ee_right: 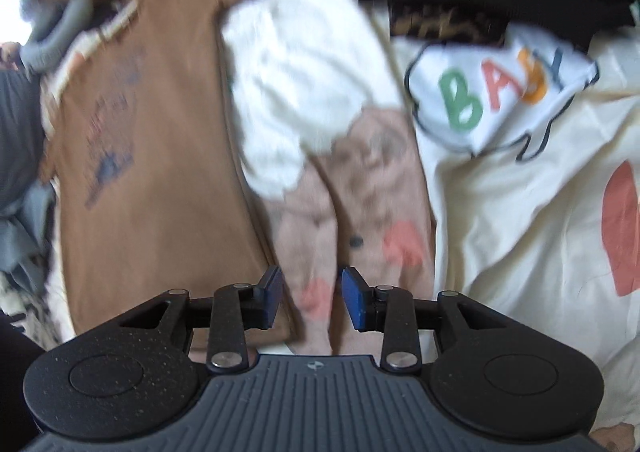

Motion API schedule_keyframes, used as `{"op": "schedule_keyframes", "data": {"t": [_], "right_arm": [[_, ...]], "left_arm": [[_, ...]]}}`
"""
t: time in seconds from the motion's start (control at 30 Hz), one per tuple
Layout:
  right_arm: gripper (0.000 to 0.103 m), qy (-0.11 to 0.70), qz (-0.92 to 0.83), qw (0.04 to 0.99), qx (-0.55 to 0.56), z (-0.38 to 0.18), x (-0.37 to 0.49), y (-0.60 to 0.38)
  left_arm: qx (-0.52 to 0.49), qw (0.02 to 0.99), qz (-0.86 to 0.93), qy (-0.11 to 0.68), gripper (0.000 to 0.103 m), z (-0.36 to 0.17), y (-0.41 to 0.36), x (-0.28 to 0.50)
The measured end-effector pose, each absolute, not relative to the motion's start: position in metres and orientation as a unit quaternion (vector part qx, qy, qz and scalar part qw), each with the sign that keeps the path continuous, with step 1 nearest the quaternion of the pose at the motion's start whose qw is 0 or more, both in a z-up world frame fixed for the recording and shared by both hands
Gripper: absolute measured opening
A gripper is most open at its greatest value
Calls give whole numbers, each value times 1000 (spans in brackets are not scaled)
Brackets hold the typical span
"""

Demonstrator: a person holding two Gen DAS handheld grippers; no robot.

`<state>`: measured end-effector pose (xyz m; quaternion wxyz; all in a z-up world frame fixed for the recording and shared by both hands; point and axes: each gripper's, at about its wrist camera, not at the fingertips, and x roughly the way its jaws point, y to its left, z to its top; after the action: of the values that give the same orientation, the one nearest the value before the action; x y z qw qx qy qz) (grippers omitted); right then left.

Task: Fold clothes
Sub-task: 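Open the right gripper to release the hem and pull both grippers back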

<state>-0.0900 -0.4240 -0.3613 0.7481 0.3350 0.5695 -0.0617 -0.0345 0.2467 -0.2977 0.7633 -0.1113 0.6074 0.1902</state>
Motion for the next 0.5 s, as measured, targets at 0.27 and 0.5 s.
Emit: {"op": "schedule_keyframes", "data": {"t": [0.27, 0.5], "right_arm": [[40, 532, -37, 778, 332, -333, -69, -432], [40, 520, -45, 796, 309, -313, -51, -426]], "left_arm": [[-95, 797, 183, 568, 59, -253, 240, -7], [-83, 805, 158, 566, 59, -260, 230, 20]]}}
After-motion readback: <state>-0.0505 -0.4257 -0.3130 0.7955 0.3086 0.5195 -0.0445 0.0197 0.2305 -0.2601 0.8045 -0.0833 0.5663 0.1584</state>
